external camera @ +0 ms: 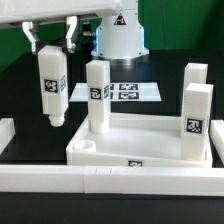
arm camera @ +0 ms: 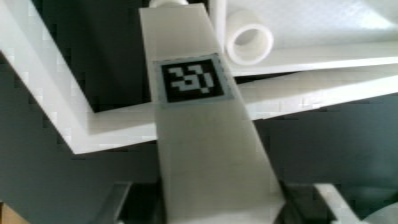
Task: Assemble desk
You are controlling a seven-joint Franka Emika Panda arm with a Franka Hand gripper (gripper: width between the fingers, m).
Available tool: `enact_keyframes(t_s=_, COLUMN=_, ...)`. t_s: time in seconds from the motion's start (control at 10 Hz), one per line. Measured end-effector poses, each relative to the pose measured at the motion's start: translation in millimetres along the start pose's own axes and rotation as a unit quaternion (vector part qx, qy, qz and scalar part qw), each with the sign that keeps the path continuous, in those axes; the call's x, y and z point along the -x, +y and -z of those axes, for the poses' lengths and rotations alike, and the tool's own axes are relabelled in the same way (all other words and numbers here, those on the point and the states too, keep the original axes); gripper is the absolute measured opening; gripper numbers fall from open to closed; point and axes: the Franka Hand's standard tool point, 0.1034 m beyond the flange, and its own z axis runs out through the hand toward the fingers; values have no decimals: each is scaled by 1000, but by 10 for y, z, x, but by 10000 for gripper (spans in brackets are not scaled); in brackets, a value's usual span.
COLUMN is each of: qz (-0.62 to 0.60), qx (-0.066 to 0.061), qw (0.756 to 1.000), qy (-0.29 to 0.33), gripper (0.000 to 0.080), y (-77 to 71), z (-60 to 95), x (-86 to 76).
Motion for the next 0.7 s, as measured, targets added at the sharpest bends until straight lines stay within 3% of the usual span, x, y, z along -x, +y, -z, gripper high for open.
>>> enact_keyframes(t_s=0.2, qz=1, qx=-1, qw=1000, qy=0, gripper=300, y=-23, z=-5, x=-3)
enact_keyframes(t_s=0.5, qz=23, qx=-28, qw=999, qy=8, gripper=300, y=-393, z=-22, x=-279)
enact_keyframes(t_s=0.7, qz=17, qx=-30, qw=999, qy=9, gripper=300, y=-465, z=-81, x=-321)
